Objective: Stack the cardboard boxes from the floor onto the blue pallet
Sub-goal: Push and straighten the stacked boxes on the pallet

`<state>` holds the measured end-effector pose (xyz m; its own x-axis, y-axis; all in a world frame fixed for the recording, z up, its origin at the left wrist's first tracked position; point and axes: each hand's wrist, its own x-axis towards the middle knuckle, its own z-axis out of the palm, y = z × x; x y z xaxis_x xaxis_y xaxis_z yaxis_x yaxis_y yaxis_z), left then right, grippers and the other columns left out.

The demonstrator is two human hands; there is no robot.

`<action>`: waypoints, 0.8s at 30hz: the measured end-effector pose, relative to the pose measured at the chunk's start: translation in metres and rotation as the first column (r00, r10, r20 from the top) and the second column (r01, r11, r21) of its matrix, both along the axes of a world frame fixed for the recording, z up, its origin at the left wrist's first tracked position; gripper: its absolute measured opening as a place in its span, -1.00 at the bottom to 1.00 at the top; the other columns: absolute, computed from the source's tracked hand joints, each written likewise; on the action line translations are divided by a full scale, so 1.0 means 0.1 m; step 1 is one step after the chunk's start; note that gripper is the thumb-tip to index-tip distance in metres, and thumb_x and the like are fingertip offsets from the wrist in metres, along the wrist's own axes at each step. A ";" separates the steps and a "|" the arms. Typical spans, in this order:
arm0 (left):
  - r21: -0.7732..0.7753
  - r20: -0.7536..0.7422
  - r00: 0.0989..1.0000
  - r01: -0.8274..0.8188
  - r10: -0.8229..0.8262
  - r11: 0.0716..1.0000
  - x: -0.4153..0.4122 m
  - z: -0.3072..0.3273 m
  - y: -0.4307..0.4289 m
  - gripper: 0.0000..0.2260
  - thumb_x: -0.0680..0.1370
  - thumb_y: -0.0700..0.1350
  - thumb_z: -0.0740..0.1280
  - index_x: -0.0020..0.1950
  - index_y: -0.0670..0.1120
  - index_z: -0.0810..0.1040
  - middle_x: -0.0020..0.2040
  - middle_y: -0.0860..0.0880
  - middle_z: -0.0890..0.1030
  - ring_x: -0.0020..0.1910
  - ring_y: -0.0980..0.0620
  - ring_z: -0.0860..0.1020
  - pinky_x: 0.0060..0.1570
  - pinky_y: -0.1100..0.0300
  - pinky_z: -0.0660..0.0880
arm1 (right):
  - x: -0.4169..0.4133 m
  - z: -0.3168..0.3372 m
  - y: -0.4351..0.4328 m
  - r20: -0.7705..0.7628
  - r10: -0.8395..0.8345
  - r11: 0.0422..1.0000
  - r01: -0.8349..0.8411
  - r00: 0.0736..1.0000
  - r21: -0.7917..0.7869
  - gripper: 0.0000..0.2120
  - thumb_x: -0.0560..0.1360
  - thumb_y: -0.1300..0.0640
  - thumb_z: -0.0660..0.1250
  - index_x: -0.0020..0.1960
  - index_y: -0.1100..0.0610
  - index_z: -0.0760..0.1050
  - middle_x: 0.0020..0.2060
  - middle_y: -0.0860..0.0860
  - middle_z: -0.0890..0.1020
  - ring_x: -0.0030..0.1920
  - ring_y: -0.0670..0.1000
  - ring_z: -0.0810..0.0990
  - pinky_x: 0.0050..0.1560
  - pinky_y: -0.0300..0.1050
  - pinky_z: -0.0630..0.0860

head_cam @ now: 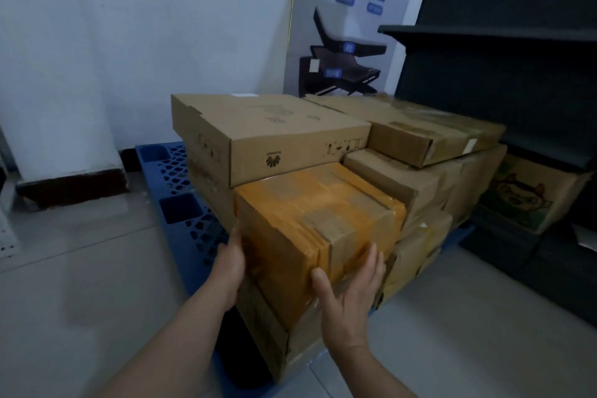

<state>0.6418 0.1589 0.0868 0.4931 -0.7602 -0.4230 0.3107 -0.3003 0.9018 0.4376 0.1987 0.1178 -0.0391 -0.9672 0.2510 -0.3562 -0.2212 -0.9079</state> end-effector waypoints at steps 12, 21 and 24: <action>-0.289 0.338 0.897 -0.190 0.286 0.938 -0.18 1.41 -0.12 -0.46 0.60 0.26 -0.06 0.50 0.03 0.23 0.34 -0.09 0.43 0.26 -0.14 0.42 0.23 -0.04 0.37 | -0.77 1.14 -1.41 -0.280 -0.150 0.989 0.145 0.948 -0.039 -0.40 0.61 -0.17 0.07 0.57 0.02 0.03 0.57 0.05 -0.09 0.56 0.11 -0.08 0.52 0.14 -0.05; -0.127 0.425 0.863 -0.242 0.273 0.962 -0.25 1.51 -0.35 -0.38 0.58 0.29 -0.04 0.55 -0.03 0.13 0.43 -0.16 0.36 0.36 -0.20 0.36 0.35 -0.16 0.31 | -1.23 1.66 -2.48 -0.564 0.009 0.995 0.052 0.826 0.091 -0.42 0.62 0.05 0.10 0.57 -0.05 -0.06 0.58 0.01 -0.13 0.56 0.14 -0.12 0.51 0.22 -0.04; -0.108 0.440 0.853 -0.261 0.281 0.959 -0.27 1.52 -0.43 -0.37 0.59 0.28 -0.04 0.54 -0.07 0.15 0.42 -0.17 0.37 0.35 -0.21 0.37 0.34 -0.15 0.32 | -1.24 1.61 -2.57 -0.561 0.053 0.994 0.011 0.826 0.111 -0.39 0.61 0.05 0.13 0.57 -0.07 -0.07 0.57 -0.01 -0.13 0.55 0.16 -0.12 0.52 0.21 -0.06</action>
